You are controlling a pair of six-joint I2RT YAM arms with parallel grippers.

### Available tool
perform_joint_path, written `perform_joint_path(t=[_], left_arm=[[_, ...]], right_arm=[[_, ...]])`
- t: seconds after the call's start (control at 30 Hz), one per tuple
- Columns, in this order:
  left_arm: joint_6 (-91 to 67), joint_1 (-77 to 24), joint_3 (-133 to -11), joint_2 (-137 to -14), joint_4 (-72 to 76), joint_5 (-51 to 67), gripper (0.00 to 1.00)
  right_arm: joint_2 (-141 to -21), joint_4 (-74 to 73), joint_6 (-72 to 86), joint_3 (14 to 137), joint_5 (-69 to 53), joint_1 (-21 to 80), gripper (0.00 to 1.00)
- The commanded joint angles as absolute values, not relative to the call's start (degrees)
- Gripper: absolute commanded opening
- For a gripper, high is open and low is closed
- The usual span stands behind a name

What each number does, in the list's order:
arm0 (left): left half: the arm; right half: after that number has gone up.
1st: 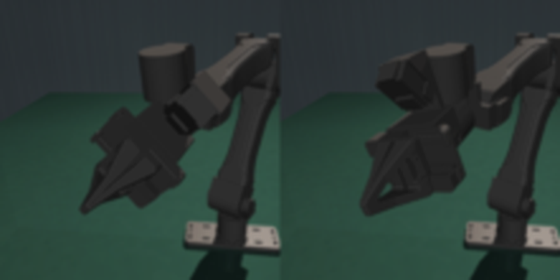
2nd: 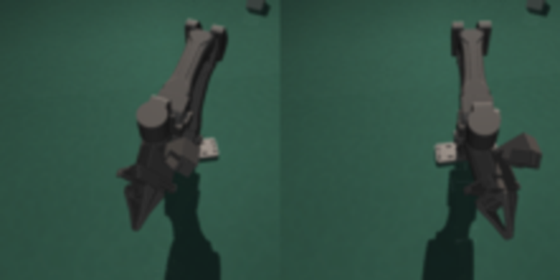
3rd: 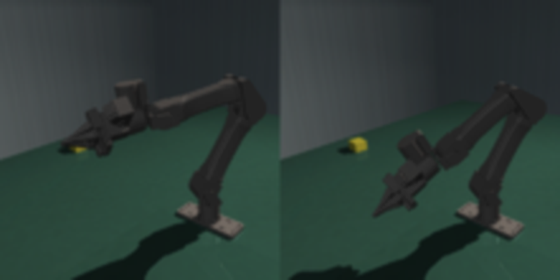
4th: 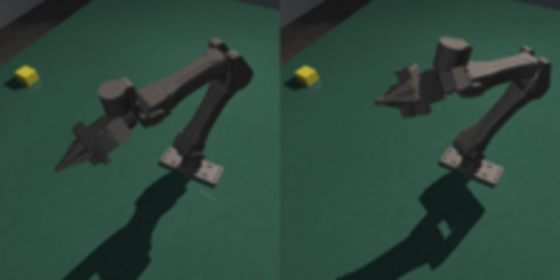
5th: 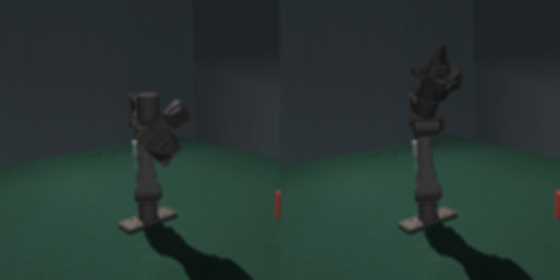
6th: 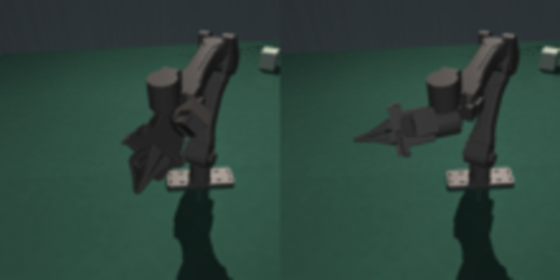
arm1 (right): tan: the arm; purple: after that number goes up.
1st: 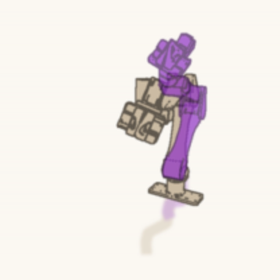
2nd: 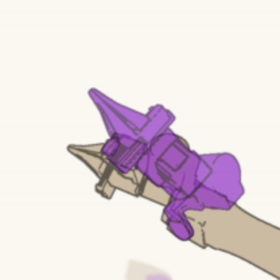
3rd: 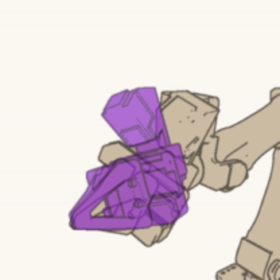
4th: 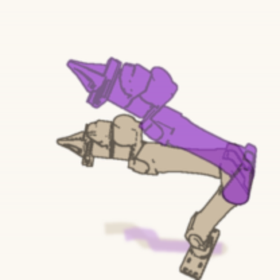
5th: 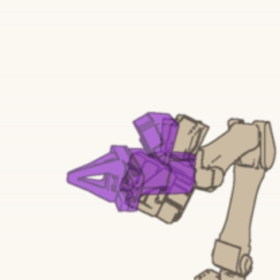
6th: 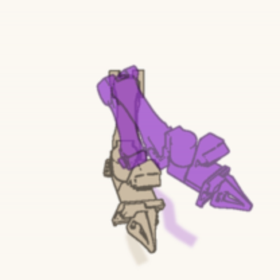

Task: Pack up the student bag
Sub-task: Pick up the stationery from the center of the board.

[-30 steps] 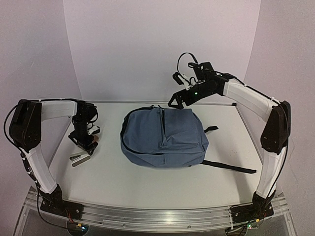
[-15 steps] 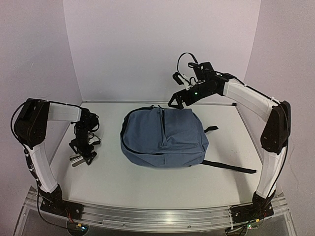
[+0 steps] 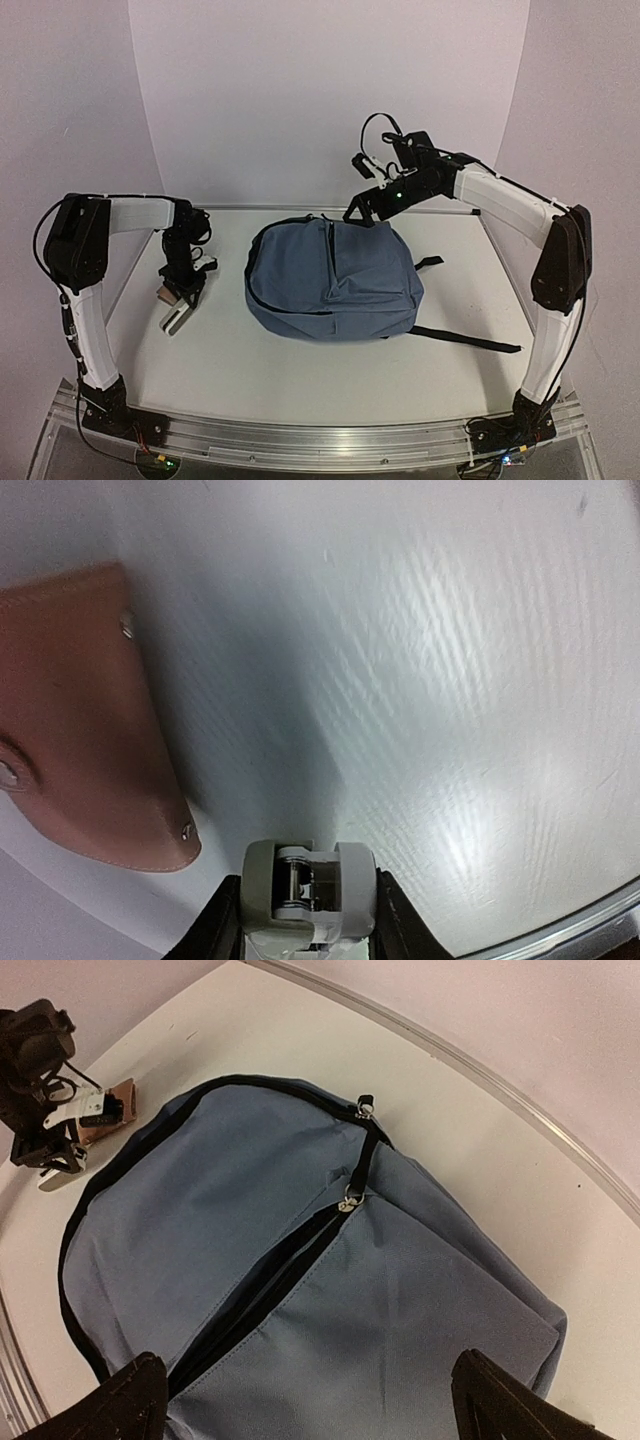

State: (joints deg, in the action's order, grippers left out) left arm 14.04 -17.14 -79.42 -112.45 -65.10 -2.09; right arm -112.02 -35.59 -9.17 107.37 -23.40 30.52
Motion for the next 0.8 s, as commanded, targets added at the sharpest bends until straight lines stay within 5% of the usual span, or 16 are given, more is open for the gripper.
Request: perform_joint_path(t=[0.0, 0.47, 0.77], left_arm=[[8.03, -18.03, -85.79, -108.70, -66.47, 4.89, 0.23], [-7.72, -18.01, -101.35, -105.96, -59.73, 19.32, 0.05], [-23.37, -19.21, -108.71, -103.85, -43.46, 25.75, 0.03]], right_arm=[[-107.87, -34.81, -7.20, 105.80, -22.91, 30.32, 0.98], [-106.09, -34.64, -6.67, 102.24, -23.51, 30.34, 0.97], [-107.53, -32.32, -2.77, 99.40, -13.40, 34.59, 0.65]])
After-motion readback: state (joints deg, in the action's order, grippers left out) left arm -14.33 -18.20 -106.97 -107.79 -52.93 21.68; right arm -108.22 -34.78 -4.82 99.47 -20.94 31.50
